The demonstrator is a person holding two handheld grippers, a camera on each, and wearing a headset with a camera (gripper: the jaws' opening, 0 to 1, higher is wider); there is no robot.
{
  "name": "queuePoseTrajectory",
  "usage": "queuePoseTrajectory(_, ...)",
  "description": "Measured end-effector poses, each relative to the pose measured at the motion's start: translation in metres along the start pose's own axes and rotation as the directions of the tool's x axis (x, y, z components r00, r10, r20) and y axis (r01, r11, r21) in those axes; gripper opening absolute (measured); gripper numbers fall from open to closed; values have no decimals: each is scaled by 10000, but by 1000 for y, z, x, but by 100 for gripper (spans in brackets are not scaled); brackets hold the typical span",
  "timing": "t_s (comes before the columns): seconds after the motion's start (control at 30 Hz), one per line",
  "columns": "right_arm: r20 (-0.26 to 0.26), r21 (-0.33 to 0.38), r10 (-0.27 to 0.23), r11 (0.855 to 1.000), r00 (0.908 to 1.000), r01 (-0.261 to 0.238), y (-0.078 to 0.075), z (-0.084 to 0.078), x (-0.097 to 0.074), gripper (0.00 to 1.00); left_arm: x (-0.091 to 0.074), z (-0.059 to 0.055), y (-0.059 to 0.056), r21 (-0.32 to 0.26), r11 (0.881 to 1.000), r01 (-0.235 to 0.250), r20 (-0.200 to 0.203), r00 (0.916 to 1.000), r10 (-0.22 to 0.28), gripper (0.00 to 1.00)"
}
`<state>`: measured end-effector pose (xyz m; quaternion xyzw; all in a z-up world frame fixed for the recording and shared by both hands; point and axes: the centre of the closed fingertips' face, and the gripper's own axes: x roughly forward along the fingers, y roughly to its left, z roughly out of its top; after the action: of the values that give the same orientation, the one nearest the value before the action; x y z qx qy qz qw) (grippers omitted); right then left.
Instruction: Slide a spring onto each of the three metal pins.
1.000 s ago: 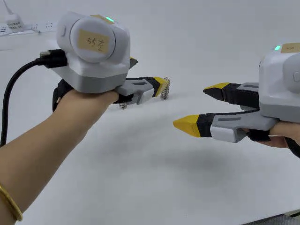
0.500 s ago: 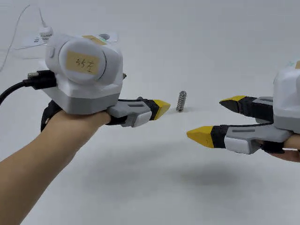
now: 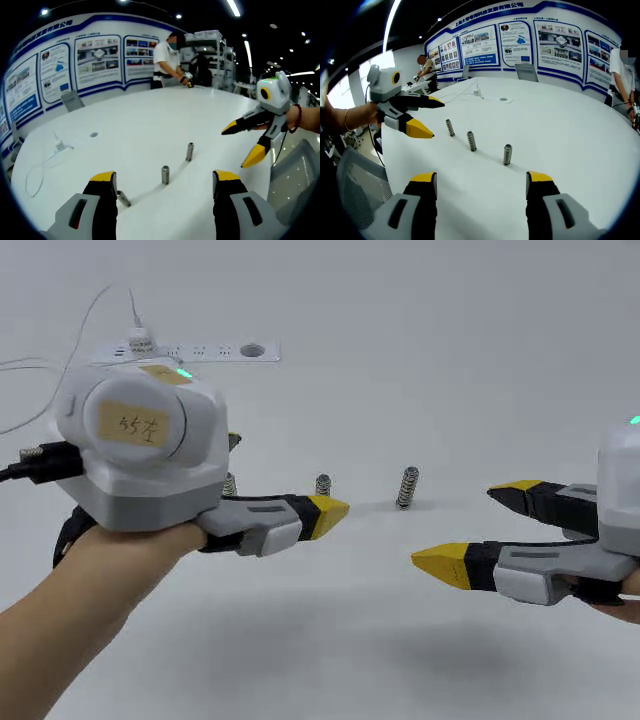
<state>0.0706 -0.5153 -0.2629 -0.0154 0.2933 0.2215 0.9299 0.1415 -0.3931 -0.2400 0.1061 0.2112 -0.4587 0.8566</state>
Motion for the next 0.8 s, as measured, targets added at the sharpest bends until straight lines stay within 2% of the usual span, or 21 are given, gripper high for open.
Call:
queuePoseTrajectory(0.17,-35,53,-31,10000,10000,31,1,0,-1,75,-12,-5,2,-371,9993,-110,60,9999,112,83)
queuePoseTrajectory(0.63,-34,184,-50,9998,10000,51,4,-2,-5,79,-38,-28,4,-611,9974,-393,-238,9990,379,89)
queuePoseTrajectory(0.8,-30,190,19,9998,10000,-18,7,-4,-6,81,-43,-34,4,-815,9958,-428,-174,9990,415,91)
